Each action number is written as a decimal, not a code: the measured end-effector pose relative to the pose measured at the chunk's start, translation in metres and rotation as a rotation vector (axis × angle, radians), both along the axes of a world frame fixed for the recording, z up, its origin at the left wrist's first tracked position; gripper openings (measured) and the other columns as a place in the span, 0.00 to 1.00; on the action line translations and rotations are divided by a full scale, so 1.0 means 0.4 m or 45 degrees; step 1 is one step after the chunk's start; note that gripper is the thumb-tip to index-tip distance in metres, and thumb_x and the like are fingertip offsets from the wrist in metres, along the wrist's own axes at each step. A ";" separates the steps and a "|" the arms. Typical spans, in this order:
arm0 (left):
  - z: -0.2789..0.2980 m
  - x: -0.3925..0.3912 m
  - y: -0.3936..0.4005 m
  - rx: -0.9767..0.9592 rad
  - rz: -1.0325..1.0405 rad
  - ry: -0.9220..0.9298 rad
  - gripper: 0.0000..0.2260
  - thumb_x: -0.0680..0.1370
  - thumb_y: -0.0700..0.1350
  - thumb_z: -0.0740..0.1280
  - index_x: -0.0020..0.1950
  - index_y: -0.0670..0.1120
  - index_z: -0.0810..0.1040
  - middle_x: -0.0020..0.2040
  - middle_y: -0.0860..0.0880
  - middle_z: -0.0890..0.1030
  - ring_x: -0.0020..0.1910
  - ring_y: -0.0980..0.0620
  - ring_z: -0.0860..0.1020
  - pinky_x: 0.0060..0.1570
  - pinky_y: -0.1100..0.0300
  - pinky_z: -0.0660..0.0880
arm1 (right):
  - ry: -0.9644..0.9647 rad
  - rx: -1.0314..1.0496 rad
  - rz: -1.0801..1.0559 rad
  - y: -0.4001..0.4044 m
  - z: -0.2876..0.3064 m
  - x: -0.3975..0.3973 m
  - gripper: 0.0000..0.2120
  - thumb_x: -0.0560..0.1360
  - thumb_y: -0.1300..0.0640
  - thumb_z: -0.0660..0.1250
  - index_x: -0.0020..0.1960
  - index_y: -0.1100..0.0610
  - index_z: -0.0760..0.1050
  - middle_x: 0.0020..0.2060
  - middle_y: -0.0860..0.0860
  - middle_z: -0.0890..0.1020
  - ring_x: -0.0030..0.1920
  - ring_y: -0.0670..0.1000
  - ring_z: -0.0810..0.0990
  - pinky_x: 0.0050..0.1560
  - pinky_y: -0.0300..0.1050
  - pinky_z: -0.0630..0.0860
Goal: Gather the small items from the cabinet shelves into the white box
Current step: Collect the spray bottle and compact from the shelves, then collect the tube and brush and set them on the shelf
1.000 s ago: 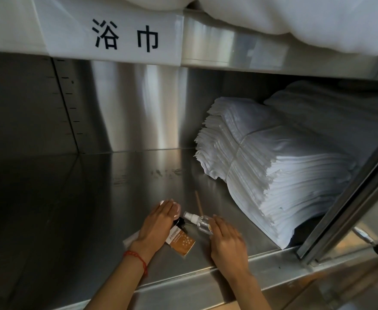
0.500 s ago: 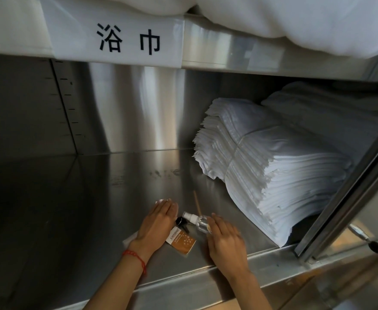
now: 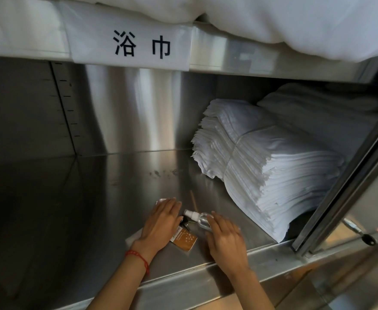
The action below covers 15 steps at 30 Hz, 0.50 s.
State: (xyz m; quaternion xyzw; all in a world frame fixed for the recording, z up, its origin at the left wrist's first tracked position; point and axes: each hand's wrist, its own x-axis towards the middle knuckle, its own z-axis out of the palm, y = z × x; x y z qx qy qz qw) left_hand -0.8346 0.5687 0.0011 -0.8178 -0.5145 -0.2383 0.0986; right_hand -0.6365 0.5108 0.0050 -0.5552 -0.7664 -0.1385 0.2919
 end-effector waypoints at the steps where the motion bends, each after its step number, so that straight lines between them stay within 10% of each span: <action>1: 0.005 0.002 -0.006 0.014 -0.015 -0.009 0.18 0.74 0.50 0.59 0.54 0.41 0.81 0.52 0.43 0.82 0.51 0.45 0.81 0.52 0.49 0.78 | 0.001 0.007 -0.004 -0.002 0.003 -0.001 0.23 0.59 0.62 0.79 0.53 0.56 0.80 0.52 0.52 0.83 0.49 0.50 0.83 0.46 0.42 0.79; 10: 0.015 0.027 -0.027 0.073 -0.099 -0.070 0.20 0.64 0.46 0.79 0.54 0.42 0.82 0.53 0.43 0.82 0.51 0.45 0.82 0.52 0.50 0.77 | 0.019 0.096 -0.059 -0.019 0.009 -0.012 0.17 0.64 0.62 0.74 0.53 0.56 0.80 0.53 0.52 0.82 0.51 0.52 0.82 0.50 0.44 0.77; 15: 0.034 0.058 -0.042 0.111 -0.136 -0.041 0.18 0.73 0.51 0.59 0.53 0.43 0.83 0.52 0.45 0.83 0.50 0.48 0.82 0.49 0.52 0.78 | -0.003 0.129 -0.110 -0.039 0.020 0.001 0.15 0.67 0.60 0.69 0.54 0.57 0.80 0.53 0.53 0.82 0.51 0.52 0.81 0.52 0.44 0.77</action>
